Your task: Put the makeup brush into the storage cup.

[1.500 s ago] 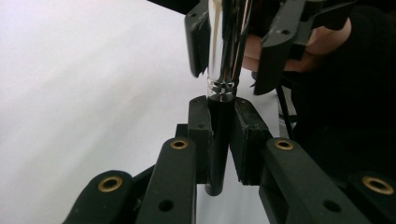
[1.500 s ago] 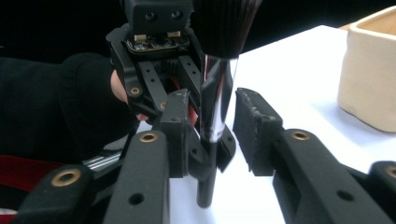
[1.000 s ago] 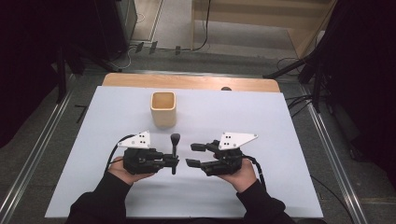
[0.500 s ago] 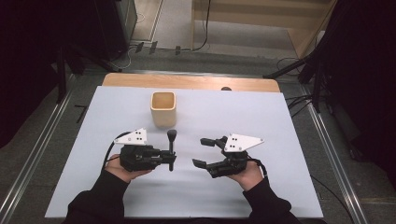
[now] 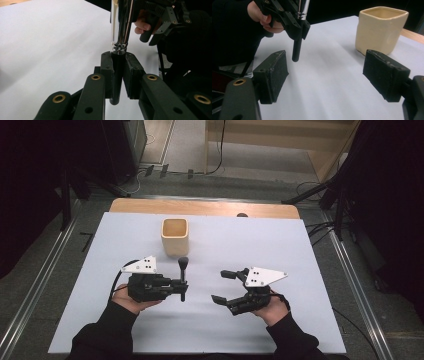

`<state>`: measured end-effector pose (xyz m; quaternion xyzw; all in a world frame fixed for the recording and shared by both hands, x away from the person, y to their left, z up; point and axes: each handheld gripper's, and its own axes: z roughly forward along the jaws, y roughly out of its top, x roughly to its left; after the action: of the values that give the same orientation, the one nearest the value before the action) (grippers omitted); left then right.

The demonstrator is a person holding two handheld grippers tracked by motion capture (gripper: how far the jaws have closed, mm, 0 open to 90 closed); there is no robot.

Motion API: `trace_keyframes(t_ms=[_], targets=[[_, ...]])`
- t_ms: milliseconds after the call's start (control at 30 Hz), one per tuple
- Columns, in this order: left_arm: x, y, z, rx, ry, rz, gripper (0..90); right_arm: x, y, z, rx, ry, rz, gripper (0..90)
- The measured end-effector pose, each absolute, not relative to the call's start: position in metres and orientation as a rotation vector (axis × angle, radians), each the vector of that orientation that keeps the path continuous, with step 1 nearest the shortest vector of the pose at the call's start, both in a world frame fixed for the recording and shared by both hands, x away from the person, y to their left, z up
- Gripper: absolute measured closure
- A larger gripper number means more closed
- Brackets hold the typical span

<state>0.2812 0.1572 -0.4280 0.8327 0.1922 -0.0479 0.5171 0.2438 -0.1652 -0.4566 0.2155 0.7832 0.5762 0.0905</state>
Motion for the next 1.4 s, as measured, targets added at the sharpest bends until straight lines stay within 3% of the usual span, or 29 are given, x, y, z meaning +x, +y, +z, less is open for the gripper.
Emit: trace_keyframes(t_ms=[1400], targets=[[0.311, 0.155, -0.386, 1.974, 0.468, -0.044, 79.9, 0.217, -0.247, -0.464, 0.811, 2.081, 1.685, 20.7]])
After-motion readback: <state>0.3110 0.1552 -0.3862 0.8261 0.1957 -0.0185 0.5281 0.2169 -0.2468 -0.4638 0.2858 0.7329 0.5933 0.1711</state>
